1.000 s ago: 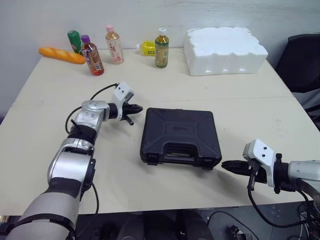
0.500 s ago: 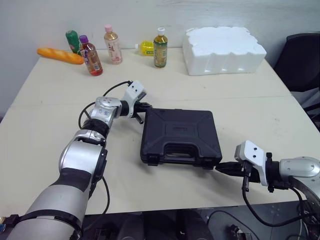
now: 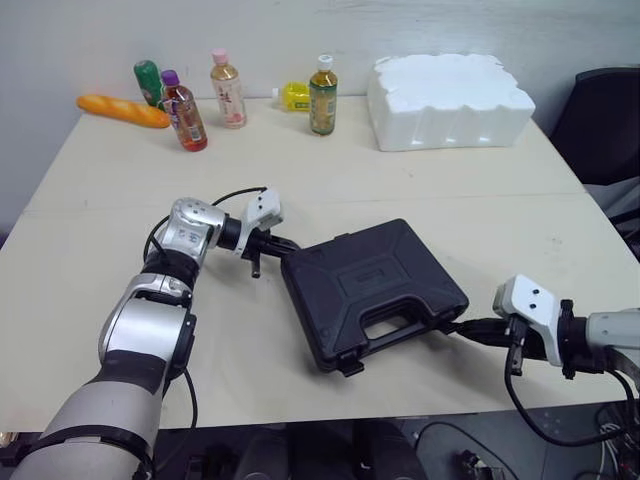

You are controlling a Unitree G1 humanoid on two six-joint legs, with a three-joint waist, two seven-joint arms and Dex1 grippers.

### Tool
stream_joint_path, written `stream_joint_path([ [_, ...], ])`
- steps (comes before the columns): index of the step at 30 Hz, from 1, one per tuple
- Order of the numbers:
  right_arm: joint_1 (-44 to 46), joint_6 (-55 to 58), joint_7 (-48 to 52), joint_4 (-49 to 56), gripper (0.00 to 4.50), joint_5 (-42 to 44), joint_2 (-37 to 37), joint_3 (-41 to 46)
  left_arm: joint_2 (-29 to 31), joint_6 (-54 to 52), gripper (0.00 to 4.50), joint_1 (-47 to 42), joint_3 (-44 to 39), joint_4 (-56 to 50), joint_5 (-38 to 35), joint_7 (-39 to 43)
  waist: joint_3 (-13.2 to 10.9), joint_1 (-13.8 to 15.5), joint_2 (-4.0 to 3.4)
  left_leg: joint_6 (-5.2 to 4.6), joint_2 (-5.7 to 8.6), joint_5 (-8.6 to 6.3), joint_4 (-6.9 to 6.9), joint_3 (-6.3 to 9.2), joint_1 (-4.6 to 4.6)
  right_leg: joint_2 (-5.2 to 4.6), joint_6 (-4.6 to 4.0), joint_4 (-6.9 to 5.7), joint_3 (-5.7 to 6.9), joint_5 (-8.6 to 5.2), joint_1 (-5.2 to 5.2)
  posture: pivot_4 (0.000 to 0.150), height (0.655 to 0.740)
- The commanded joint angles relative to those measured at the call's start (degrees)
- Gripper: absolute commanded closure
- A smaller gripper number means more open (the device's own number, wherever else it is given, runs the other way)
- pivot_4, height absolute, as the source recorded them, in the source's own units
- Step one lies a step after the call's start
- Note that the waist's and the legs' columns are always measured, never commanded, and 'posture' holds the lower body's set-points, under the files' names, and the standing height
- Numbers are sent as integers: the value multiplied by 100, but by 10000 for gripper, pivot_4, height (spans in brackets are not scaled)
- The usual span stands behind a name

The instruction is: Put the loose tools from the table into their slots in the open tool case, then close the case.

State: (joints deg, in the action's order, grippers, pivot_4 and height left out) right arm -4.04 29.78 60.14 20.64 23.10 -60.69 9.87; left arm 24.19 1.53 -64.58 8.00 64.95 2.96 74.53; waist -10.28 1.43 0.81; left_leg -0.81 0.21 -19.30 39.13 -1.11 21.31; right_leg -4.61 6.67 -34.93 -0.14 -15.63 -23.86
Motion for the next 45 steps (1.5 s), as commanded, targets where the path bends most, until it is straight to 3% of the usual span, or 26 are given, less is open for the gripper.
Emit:
stream_joint_path([
  [1,-154,-210,69,-132,44894,-341,-242,100,7,-80,45000,-316,-257,168,-9,-919,0,1,0,0,0,0,0,0,0,0,0,-1,0,0,0,1500,7383],
  [9,557,-151,-97,-281,44894,-367,52,-253,-155,-324,45000,127,-10,-509,-72,-78,0,-20,0,3,2,2,2,-3,-1,4,2,-1,-1,1,-1,1500,7383],
  [13,848,-91,-116,-195,44894,-226,340,-417,301,-873,45000,937,353,-1909,-151,985,1,-120,-2,35,-2,15,-3,-11,-1,10,-2,-6,-10,-1,-10,1500,7383],
  [19,911,170,-240,-17,44894,3,599,-297,870,-1699,45000,1922,319,-3654,-430,1212,1,-139,-2,31,-11,12,-2,-10,0,0,-4,-9,-18,-2,-12,1500,7383],
  [23,702,91,-245,-100,44894,-173,456,-212,1042,-1901,45000,2041,300,-3982,-538,1127,1,-101,-2,3,-8,-3,-2,-3,1,-8,-4,-9,-15,-2,-12,1500,7383],
  [28,-35,101,-47,-61,44894,-205,75,432,1207,-1890,45000,1520,210,-4049,-727,1291,1,-22,-2,0,-3,-5,-2,-6,2,-10,-4,-8,-15,-2,-12,1500,7383],
  [35,-227,303,-240,163,44894,-6,267,726,152,-2497,45000,633,282,-4258,-1363,929,1,2,-2,-12,5,-8,7,-2,-6,-7,2,-5,-16,1,6,1500,7383],
  [39,-213,595,-522,407,44894,202,546,824,-849,-2433,45000,447,736,-4073,-1134,420,1,3,-2,-10,3,-7,7,-4,-4,-3,4,-4,-17,1,6,1500,7383],
  [45,-155,914,-829,681,44894,325,695,822,-1975,-1790,45000,60,1233,-2800,-536,-454,0,-6,-1,-10,8,-6,9,-9,-9,5,5,8,-22,1,4,1500,7383],
])
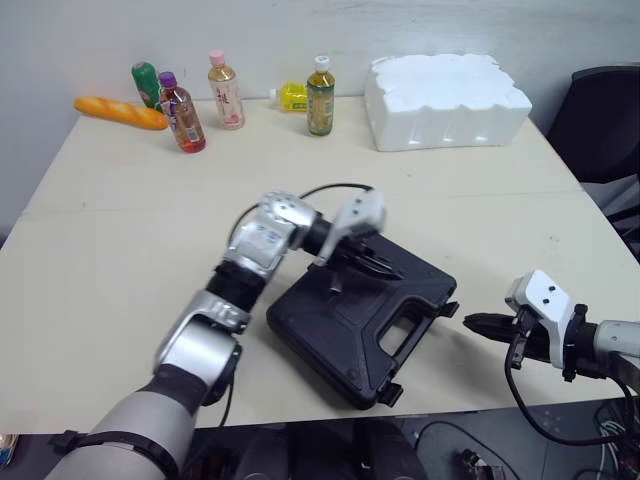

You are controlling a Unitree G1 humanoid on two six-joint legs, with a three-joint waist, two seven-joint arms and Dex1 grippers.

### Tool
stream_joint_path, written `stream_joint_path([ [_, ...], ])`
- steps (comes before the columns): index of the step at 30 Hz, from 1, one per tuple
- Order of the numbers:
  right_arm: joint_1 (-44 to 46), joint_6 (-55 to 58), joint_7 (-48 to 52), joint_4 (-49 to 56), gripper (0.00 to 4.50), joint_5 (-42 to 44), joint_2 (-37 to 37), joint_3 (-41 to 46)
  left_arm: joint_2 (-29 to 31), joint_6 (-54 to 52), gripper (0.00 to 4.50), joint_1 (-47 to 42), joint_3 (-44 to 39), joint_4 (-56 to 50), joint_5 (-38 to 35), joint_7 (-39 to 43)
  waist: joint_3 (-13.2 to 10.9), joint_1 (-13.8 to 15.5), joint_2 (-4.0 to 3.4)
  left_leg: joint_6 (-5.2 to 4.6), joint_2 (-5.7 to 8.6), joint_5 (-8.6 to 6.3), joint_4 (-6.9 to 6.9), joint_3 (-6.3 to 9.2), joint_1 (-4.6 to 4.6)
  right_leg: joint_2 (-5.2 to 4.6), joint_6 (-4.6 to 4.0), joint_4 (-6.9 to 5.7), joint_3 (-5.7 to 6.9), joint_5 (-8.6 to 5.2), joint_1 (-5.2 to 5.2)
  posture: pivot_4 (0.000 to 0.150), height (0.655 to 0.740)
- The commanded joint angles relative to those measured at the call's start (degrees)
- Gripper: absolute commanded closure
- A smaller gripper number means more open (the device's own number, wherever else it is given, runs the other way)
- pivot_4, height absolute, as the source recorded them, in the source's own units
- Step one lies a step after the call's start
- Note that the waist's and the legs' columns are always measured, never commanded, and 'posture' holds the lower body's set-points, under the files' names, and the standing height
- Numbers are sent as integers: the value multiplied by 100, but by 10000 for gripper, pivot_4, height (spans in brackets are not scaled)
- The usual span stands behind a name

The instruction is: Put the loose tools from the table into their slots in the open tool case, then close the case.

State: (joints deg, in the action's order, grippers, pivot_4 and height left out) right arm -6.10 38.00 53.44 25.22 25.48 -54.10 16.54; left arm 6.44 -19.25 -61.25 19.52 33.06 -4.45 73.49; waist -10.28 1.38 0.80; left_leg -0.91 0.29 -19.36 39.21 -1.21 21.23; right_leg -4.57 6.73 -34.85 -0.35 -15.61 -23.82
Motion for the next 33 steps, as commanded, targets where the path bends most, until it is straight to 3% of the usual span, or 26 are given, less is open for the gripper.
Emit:
stream_joint_path([
  [1,74,111,-212,240,44894,78,52,141,-298,444,45000,-331,134,590,298,-451,0,-5,0,-1,0,0,0,0,-1,1,0,7,0,0,0,1500,7383],
  [7,156,273,-447,397,44894,132,133,50,-463,1290,45000,-534,679,1466,1056,-790,0,12,-1,-1,-5,-1,-1,2,-1,0,-1,12,0,-1,0,1500,7383],
  [10,203,285,-535,426,44894,117,181,-66,-284,1759,45000,-363,911,1420,1215,-466,1,10,-1,-1,-5,-1,-1,3,-6,0,-1,15,0,-1,7,1500,7383],
  [16,382,359,-602,430,44894,208,252,-163,-239,1730,45000,-160,917,1204,1126,-202,7,4,-3,-1,-8,-1,-1,7,-13,0,-2,14,1,-1,13,1500,7383],
  [22,924,770,-680,575,44894,677,456,-244,-136,1877,45000,7,1052,1068,1350,-346,10,-25,-2,-2,-12,-1,-1,9,-13,1,-3,12,2,-1,13,1500,7383],
  [33,1116,1061,-647,742,44894,910,618,-246,-110,1927,45000,77,1114,1070,1476,-473,13,-124,-3,-2,-17,-1,-3,9,-18,4,-5,6,1,-3,13,1500,7383],
])
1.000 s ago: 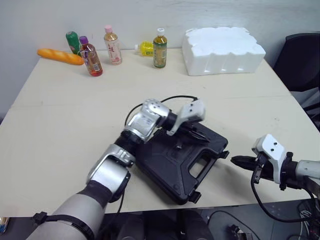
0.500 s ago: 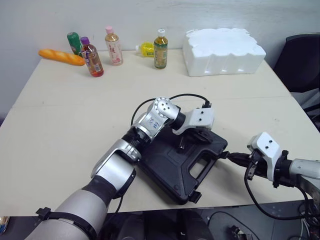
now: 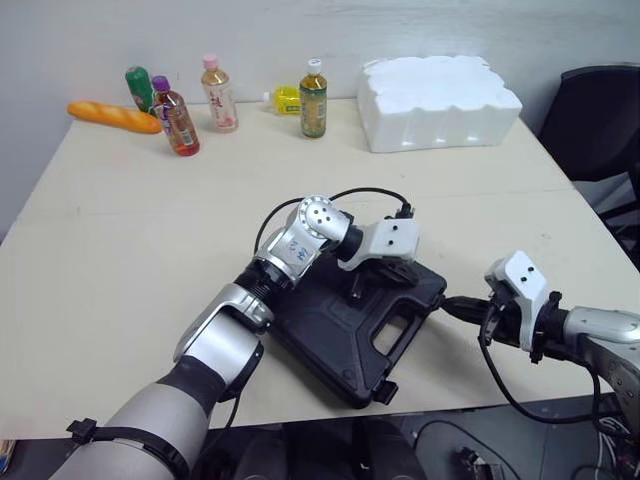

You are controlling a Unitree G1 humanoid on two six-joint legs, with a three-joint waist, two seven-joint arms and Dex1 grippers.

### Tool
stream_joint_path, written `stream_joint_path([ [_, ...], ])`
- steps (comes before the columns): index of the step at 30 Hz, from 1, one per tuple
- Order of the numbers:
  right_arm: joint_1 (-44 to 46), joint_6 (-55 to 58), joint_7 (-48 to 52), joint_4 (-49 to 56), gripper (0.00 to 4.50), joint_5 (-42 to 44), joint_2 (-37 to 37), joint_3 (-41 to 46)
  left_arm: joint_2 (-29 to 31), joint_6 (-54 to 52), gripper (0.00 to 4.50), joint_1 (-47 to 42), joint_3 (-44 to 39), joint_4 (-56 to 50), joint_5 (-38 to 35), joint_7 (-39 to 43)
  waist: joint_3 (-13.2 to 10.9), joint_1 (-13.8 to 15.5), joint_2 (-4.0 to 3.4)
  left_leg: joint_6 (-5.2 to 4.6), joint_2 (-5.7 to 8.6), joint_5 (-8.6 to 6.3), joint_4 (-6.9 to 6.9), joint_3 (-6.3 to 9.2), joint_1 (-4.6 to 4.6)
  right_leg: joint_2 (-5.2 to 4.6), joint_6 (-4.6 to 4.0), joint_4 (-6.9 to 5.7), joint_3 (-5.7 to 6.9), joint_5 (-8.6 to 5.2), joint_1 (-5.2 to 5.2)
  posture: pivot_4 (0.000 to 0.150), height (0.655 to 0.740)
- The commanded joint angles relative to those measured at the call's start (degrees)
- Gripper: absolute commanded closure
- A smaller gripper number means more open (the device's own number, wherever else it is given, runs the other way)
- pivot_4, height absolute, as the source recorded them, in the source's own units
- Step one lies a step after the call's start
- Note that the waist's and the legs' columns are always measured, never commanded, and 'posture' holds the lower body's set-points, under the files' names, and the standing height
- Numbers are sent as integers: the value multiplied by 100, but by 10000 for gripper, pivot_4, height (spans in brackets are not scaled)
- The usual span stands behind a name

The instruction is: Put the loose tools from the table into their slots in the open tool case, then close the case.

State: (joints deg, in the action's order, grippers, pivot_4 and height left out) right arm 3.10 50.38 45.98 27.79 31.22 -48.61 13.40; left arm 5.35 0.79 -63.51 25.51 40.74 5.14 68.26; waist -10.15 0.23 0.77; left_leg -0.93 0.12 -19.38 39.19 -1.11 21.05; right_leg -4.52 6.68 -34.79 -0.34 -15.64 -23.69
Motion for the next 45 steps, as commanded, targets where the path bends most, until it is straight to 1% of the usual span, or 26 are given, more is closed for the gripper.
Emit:
stream_joint_path([
  [1,178,-189,94,490,44894,325,67,55,-5,-79,45000,303,517,312,534,31,2,-14,1,0,0,0,0,0,0,0,0,0,0,0,0,1500,7383],
  [8,284,-144,20,659,44894,386,85,7,51,-2,45000,361,552,274,630,87,9,-41,2,0,0,0,0,-1,-4,0,0,-3,-2,0,1,1500,7383],
  [16,92,-334,32,428,44894,122,-90,-152,89,23,45000,408,552,219,681,60,25,97,21,-1,10,-1,-2,15,-5,-11,-2,8,3,-1,14,1500,7383],
  [18,-38,-331,84,512,44894,203,-174,45,119,-35,45000,381,441,200,607,37,26,114,22,-1,9,-1,-2,17,-4,-12,-2,8,5,-1,14,1500,7383],
  [20,-297,-204,266,782,44894,534,-282,471,213,-169,45000,336,210,45,373,155,26,127,22,-1,9,-1,-2,19,-4,-11,-2,8,6,-1,14,1500,7383],
  [21,-472,-165,392,926,44894,685,-337,653,271,-358,45000,330,58,-149,147,344,26,125,22,-1,10,-1,-2,24,1,-11,-2,8,8,-1,13,1500,7383],
  [24,-1207,-73,701,1454,44894,990,-487,977,810,-1243,45000,472,-347,-1538,-912,1561,21,69,13,-1,5,-1,-7,24,6,-2,-3,3,7,-1,6,1500,7383],
  [25,-1357,-59,732,1567,44894,1053,-513,1027,955,-1437,45000,525,-392,-1878,-1108,1790,15,55,7,-1,-1,0,-9,24,3,3,-5,-10,6,-2,7,1500,7383],
  [27,-1697,-12,676,1863,44894,1145,-492,934,1495,-1819,45000,770,-277,-2751,-1520,2255,4,41,-5,2,-2,1,-9,29,11,4,-9,-22,7,-4,-3,1500,7383],
  [29,-1962,-20,575,2081,44894,1106,-467,771,1939,-2111,45000,997,-91,-3449,-1833,2418,3,41,-8,6,0,3,-9,33,15,-1,-11,-21,2,-6,-8,1500,7383],
  [33,-2255,-154,260,2270,44894,749,-429,118,2315,-2258,45000,1445,303,-4253,-1747,2263,5,103,-10,8,10,4,-8,52,9,-23,-14,2,-12,-8,8,1500,7383],
  [35,-2265,-186,145,2286,44894,626,-437,-149,2345,-2227,45000,1526,488,-4305,-1553,1994,4,133,-9,7,17,4,-5,58,11,-27,-14,8,-8,-7,13,1500,7383],
  [37,-2248,-221,116,2309,44894,576,-474,-285,2383,-1863,45000,1573,691,-4200,-1178,1736,4,134,-7,4,23,6,-2,61,17,-28,-13,8,-7,-7,12,1500,7383],
  [39,-2094,-168,46,2306,44894,653,-427,-427,2513,-1600,45000,1680,889,-4188,-933,1760,5,126,-7,4,22,6,-2,61,13,-24,-14,13,-2,-7,15,1500,7383],
  [42,-1909,-78,-86,2299,44894,722,-381,-593,2587,-1583,45000,1792,993,-4272,-805,1725,11,108,-11,4,16,6,-3,59,5,-15,-15,13,-1,-8,19,1500,7383],
  [45,-1732,-27,-142,2315,44894,762,-351,-862,2732,-1261,45000,1931,1098,-4348,-671,1811,17,112,-9,4,10,6,-4,62,2,-10,-22,12,-1,-12,22,1500,7383],
])
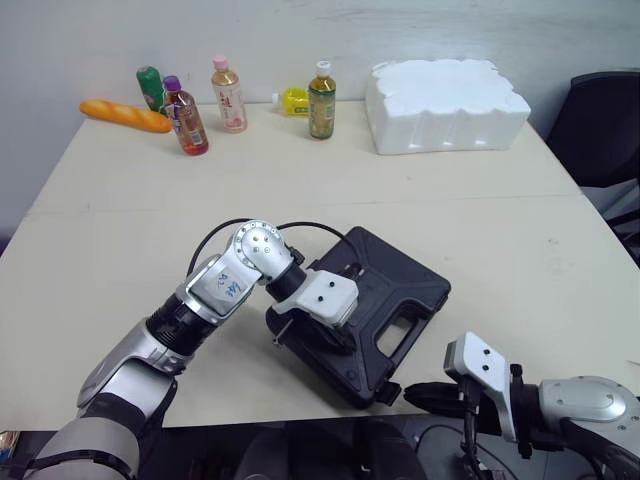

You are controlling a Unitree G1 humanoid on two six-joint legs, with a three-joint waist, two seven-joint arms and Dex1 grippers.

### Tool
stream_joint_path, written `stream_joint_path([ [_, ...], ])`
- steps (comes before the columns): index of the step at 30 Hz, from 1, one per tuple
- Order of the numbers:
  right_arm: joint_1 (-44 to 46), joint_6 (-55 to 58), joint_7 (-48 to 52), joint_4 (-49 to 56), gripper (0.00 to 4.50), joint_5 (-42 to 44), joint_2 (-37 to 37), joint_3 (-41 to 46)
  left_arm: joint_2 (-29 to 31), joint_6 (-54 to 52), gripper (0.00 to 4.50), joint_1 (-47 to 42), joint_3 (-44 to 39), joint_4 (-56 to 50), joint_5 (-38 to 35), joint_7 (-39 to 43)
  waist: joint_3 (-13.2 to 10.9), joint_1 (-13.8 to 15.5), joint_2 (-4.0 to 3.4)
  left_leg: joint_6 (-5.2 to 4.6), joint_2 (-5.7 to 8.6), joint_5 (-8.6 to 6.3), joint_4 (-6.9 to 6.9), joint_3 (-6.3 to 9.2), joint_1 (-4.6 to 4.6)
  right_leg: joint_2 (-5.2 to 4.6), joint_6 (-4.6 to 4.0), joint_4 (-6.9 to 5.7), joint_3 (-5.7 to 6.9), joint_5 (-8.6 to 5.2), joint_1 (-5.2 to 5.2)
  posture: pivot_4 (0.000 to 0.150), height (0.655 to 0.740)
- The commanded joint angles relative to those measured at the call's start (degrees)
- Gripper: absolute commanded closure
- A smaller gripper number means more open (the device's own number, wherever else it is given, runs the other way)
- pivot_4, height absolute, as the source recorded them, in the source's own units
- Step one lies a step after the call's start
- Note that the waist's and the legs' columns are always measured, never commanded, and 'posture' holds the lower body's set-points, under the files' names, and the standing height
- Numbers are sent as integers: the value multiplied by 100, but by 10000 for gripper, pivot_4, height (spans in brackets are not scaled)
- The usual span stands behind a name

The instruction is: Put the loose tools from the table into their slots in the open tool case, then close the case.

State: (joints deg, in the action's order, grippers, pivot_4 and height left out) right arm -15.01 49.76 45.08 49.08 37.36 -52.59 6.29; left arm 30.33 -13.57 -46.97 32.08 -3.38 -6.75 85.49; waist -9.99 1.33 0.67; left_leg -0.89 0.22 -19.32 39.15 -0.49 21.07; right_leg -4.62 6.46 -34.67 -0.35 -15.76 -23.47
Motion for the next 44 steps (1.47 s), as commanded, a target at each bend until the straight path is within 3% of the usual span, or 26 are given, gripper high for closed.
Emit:
stream_joint_path([
  [1,132,64,-69,192,44894,194,81,-213,253,153,45000,318,452,19,526,79,3,2,-2,0,-1,0,0,2,-1,1,-2,-1,0,-1,0,1500,7383],
  [6,828,427,-305,80,44894,846,465,-294,251,-81,45000,442,458,-233,421,30,12,-17,3,0,-4,0,-1,5,-5,3,-5,-3,-1,-3,4,1500,7383],
  [14,1178,868,-534,57,44894,1581,602,-47,161,-136,45000,428,491,-216,459,-56,15,-59,9,0,-21,0,-5,13,-16,10,-35,-32,2,-19,2,1500,7383],
  [20,828,705,-414,147,44894,1222,133,95,90,-178,45000,434,337,-54,337,-132,17,-48,6,0,-21,0,-10,18,-20,16,-40,-35,6,-23,2,1500,7383],
  [23,245,359,-97,230,44894,967,-201,685,83,-349,45000,492,-58,74,58,-263,17,-3,6,0,-15,0,-9,16,-17,13,-38,-31,6,-23,3,1500,7383],
  [24,25,334,42,209,44986,1110,-223,1158,67,-595,41895,515,-368,149,-190,-370,15,5,9,0,-11,0,-9,16,-14,13,-35,-30,6,-23,2,1500,7383],
  [28,-558,264,778,-2,32052,1571,-298,2980,319,-1757,27572,587,-1717,211,-1342,-547,-2,-14,12,0,-10,0,-4,14,-6,15,-23,-32,8,-16,-2,1500,7383],
  [30,-699,197,1068,-185,22917,1611,-330,3586,508,-2214,18587,637,-2216,208,-1713,-653,-10,-25,11,0,-15,0,-4,13,0,18,-23,-36,10,-16,-12,1500,7383],
  [34,-669,177,1588,-982,2669,1631,-545,4780,1626,-2847,126,1320,-3529,111,-2372,-492,-13,-84,8,1,-22,0,-13,13,0,13,-27,-31,10,-19,-16,1500,7383],
  [35,-702,111,1769,-1218,721,1497,-627,4970,2046,-2879,0,1646,-3886,124,-2427,-363,-14,-105,6,2,-22,-1,-16,12,-1,8,-32,-30,10,-22,-17,1500,7383],
  [39,-691,-206,2140,-1911,721,1037,-910,5055,2904,-2870,0,2516,-4951,257,-2559,-358,-18,-133,9,21,-35,-12,-24,12,-1,-26,-39,-9,13,-26,-15,1500,7383],
  [42,-408,-554,2232,-2317,721,780,-1051,4696,3102,-2676,0,3110,-5542,213,-2554,-491,-20,-130,5,26,-22,-15,-29,15,-2,-66,-44,-7,23,-28,-15,1500,7383],
  [44,-159,-705,2265,-2614,721,675,-1106,4455,3052,-2675,0,3302,-5703,71,-2607,-685,-21,-121,3,22,-12,-12,-38,17,-2,-83,-98,2,25,-58,-13,1500,7383],
])
